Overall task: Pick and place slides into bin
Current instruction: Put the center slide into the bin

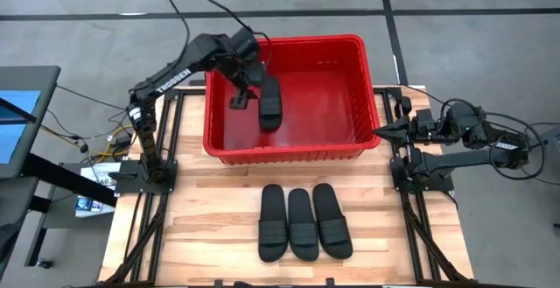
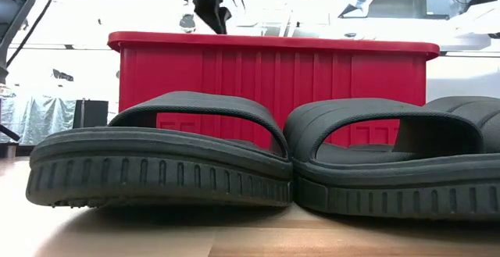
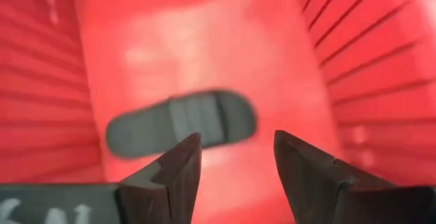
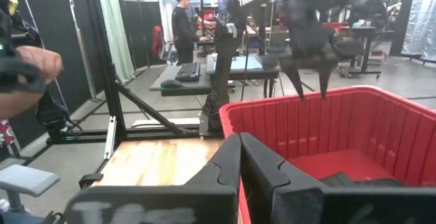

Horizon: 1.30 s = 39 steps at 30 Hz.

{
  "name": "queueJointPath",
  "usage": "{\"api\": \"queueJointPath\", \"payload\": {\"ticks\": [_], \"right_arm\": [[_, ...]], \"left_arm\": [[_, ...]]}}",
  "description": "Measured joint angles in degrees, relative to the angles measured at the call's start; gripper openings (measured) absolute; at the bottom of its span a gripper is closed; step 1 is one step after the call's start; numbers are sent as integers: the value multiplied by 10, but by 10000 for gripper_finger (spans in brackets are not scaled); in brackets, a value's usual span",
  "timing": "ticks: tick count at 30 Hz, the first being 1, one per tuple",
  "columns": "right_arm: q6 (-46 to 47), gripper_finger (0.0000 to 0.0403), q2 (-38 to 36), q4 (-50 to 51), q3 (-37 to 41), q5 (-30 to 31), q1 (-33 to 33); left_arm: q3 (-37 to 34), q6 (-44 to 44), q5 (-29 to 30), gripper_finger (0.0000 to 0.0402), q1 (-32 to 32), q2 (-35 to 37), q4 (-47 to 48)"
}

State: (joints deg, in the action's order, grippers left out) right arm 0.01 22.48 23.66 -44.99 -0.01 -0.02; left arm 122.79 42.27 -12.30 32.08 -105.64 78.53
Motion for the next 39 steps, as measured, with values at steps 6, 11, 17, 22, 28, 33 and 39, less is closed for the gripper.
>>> {"api": "queueJointPath", "payload": {"ticks": [6,11,17,22,28,33,39], "right_arm": [[0,0,0,0,0,0,0],[0,0,0,0,0,0,0],[0,0,0,0,0,0,0],[0,0,0,0,0,0,0],[0,0,0,0,0,0,0],[0,0,0,0,0,0,0],[0,0,0,0,0,0,0]], "left_arm": [[61,-28,-160,176,0,20,23],[65,-43,-296,176,-2,48,48],[60,-5,-463,176,-17,61,115],[-23,37,-549,176,-37,97,115],[-226,152,-673,176,-47,169,115],[-386,304,-775,176,-53,259,116],[-464,433,-777,176,-102,363,116]]}}
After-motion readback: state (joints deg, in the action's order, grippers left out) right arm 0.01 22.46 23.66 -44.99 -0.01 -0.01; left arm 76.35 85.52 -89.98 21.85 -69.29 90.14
